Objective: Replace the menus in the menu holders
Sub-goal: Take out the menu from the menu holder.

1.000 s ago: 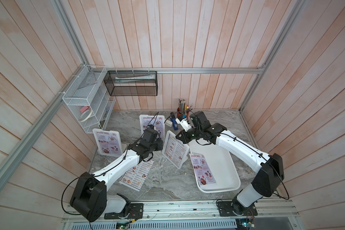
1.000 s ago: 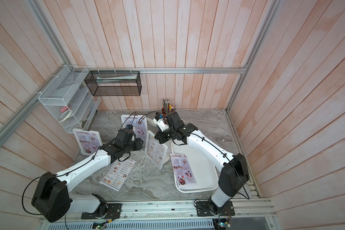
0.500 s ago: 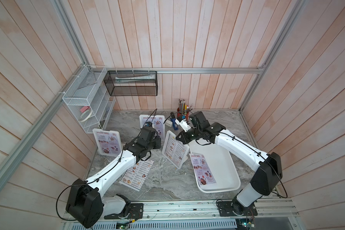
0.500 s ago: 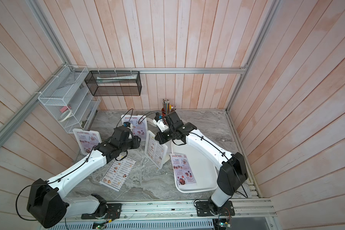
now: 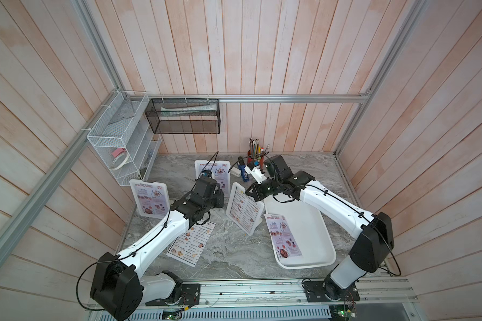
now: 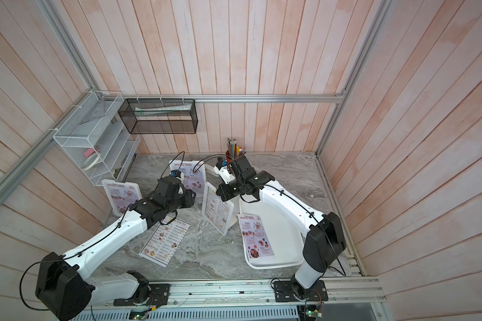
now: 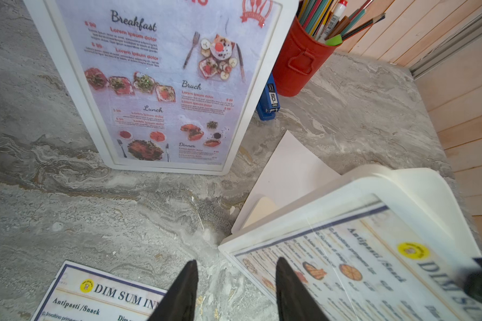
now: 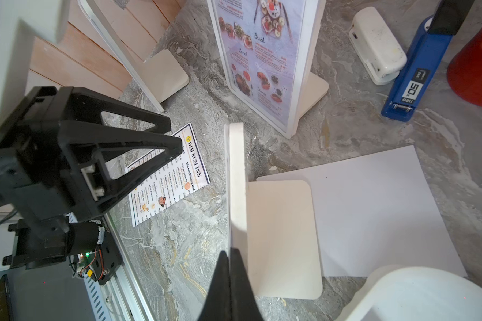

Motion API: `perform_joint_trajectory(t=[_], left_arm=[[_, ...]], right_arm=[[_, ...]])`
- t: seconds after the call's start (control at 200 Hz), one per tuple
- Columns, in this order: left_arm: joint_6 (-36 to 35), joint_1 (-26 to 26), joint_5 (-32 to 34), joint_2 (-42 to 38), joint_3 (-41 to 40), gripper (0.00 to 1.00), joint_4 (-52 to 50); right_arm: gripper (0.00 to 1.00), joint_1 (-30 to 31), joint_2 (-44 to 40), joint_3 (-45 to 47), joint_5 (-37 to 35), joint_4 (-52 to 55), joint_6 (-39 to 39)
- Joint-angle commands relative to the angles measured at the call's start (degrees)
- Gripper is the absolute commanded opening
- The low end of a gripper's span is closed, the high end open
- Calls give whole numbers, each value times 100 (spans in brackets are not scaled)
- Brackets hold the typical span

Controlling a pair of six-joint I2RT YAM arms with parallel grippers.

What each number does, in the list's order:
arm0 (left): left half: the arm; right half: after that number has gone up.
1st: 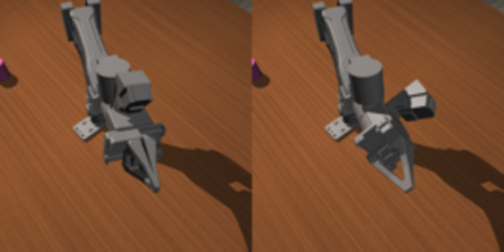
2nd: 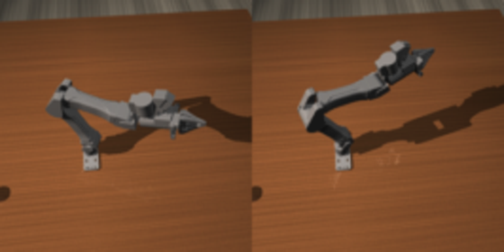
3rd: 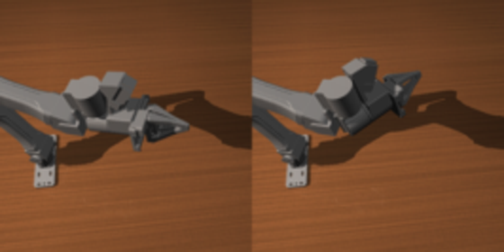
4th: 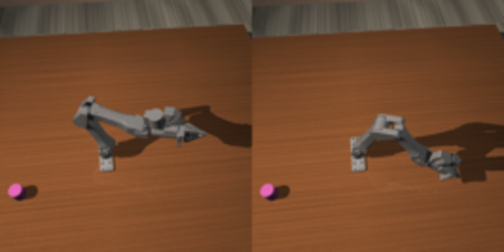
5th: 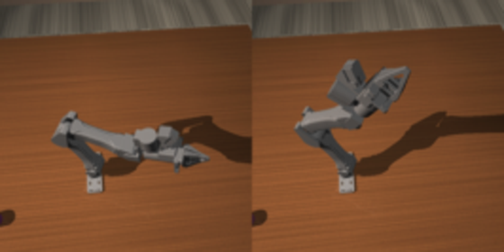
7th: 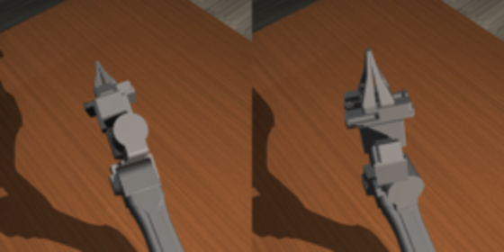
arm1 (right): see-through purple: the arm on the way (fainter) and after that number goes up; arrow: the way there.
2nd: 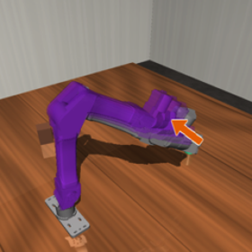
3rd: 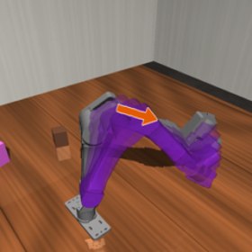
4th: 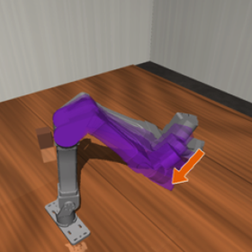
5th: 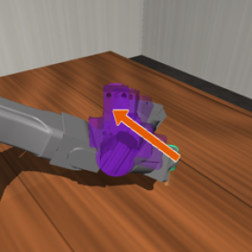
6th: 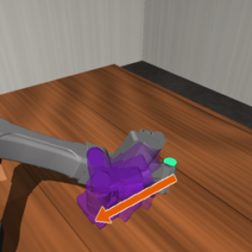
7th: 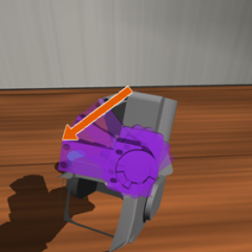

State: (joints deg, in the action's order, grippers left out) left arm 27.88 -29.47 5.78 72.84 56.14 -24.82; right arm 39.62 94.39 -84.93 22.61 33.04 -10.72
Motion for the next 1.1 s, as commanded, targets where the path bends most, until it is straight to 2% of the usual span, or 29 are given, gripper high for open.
perform_joint_trajectory(t=[0.0, 0.42, 0.835, 1.09], left_arm=[[60, -30, -103, -80, 37, 48, 63], [107, -76, -218, -103, 13, 48, -11], [115, -76, -165, -110, -8, 48, -20], [99, -76, -148, -103, 20, 48, -39]], right_arm=[[0, -24, -34, -127, 151, -34, -180], [2, -129, -65, -146, 375, -394, -472], [9, -156, 0, -165, 393, -326, -330], [6, -156, -35, -165, 378, -302, -290]])
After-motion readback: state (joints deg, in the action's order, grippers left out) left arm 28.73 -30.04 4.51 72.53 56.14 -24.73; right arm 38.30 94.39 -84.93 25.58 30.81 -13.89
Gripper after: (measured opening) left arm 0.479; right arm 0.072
